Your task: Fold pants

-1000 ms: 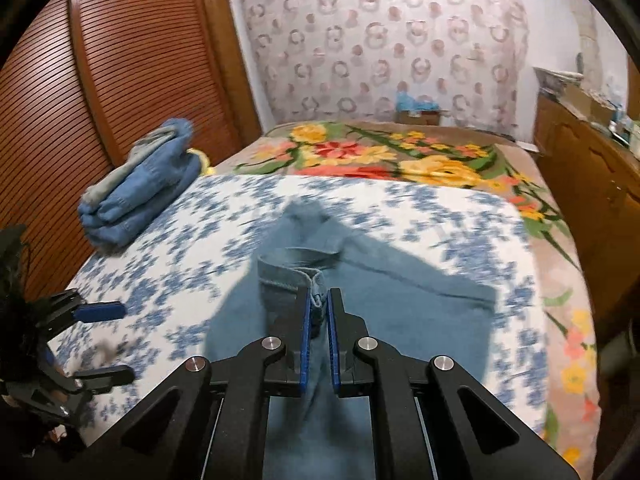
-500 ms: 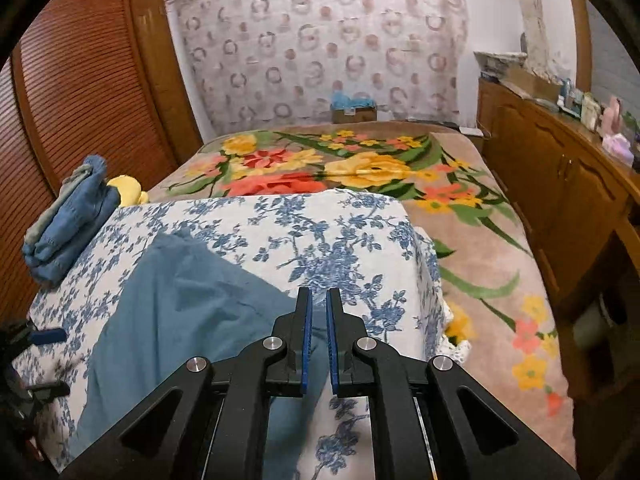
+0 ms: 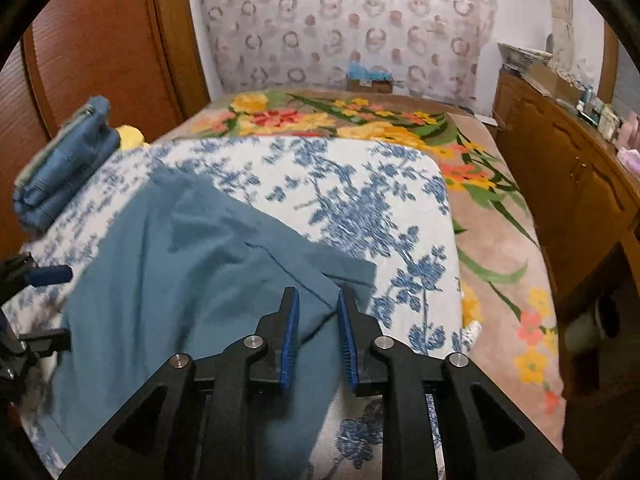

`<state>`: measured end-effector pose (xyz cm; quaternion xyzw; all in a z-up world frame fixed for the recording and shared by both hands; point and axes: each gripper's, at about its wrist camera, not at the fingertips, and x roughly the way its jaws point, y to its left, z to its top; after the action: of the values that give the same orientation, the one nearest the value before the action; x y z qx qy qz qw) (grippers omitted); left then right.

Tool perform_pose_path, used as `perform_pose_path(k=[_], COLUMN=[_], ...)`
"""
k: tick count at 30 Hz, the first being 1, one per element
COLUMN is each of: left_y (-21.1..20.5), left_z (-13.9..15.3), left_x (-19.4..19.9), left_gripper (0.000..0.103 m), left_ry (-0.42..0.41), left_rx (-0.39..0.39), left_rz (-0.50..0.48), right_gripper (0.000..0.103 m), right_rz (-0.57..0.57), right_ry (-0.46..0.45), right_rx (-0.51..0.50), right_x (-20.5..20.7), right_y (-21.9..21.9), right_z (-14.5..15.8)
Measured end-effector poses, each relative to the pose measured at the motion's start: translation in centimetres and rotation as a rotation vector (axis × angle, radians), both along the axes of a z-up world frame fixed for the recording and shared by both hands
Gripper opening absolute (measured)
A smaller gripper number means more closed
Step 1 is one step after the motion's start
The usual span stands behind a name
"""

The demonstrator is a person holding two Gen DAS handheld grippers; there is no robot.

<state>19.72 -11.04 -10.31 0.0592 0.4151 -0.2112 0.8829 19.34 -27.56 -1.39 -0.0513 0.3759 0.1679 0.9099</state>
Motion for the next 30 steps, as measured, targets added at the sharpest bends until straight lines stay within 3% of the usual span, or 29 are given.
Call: perform_pose_path(k=[9,11,16,21,26,28,30], left_y=[-0.4,-0.6,-0.9,-0.8,-0.9,-0.8,-0.8], left_z=[-0.9,-0.9,-0.9,-0.9,-0.9,-0.9,-0.9], left_x=[0.2,0.1,0.1,0.1,0.1,0.1,0.1], left_gripper=[0.077,0.078,0.078,0.078,0.078,0.078,0.078], left_ry=[0.013,0.012,0.011,0.011,0.011,0.01,0.011], left_rx=[0.023,0.032,0.037,0.037,0.038,0.038,0.037], left_rz=[-0.007,-0.009,-0.009,-0.009,-0.009,-0.009,-0.009], right_gripper=[0.026,0.012,0.007,0.007,0.008,0.018,0.019], right_rz=[0.042,0.053,0.013,-0.059,-0.061,-0.074,-0.074], right_ry=[-0.004,-0.009,-0.071,-0.071,-0.043,-0.04,-0.044], right_rx=[-0.018,-0.027,-0.01,-0.027,0.0,0.01,0.016], right_x=[0.9,0.9,1.2,2.5,2.8,2.9,2.5], right_y=[0.9,1.0,-0.4,-1.6,-1.9,-2.1,-2.3], right_z=[-0.4,-0.3,0.8,0.7,-0.2,-0.1,0.2])
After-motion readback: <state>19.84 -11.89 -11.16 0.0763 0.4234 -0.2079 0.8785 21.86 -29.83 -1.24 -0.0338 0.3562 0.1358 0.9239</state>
